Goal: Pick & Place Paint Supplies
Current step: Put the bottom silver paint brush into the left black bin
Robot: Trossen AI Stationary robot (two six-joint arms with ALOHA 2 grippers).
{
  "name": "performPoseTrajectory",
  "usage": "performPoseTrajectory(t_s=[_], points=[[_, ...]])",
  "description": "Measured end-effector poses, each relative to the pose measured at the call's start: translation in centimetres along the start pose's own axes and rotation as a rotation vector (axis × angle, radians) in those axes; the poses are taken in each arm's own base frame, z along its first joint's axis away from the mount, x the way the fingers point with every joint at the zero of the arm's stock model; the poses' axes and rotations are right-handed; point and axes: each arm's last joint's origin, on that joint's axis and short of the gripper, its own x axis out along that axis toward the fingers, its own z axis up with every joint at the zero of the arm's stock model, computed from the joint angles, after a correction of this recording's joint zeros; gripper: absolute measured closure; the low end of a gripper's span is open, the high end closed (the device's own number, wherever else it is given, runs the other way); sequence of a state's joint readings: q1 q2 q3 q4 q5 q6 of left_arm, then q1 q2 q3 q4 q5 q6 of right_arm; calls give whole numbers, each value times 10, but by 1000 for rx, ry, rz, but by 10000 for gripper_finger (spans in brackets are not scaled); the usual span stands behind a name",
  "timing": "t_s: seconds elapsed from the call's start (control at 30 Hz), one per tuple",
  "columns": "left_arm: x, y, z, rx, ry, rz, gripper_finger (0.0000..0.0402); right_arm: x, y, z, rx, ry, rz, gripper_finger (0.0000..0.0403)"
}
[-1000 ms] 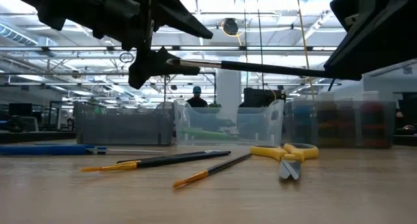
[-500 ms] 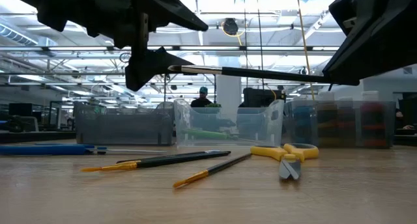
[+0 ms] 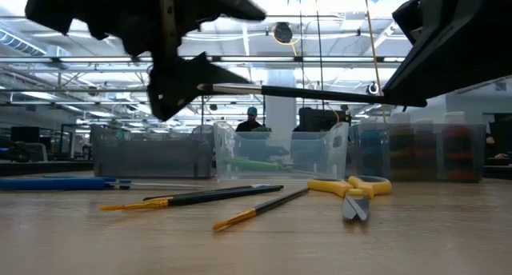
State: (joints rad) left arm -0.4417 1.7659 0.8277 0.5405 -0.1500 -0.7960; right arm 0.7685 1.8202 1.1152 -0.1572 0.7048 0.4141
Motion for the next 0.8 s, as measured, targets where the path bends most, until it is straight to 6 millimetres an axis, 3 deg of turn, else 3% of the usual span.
performPoseTrajectory(t_s=[0.2, 0.6, 0.7, 0.8], points=[[26, -13, 6, 74, 94, 4, 121, 1, 0, 1, -7, -7, 2, 403], [45, -13, 13, 87, 220, 105, 124, 1, 0, 2, -19, -12, 4, 403], [45, -10, 14, 84, 222, 113, 145, 1, 0, 2, -18, -13, 5, 403], [45, -10, 14, 73, 229, 115, 192, 1, 0, 2, -17, -14, 6, 403]])
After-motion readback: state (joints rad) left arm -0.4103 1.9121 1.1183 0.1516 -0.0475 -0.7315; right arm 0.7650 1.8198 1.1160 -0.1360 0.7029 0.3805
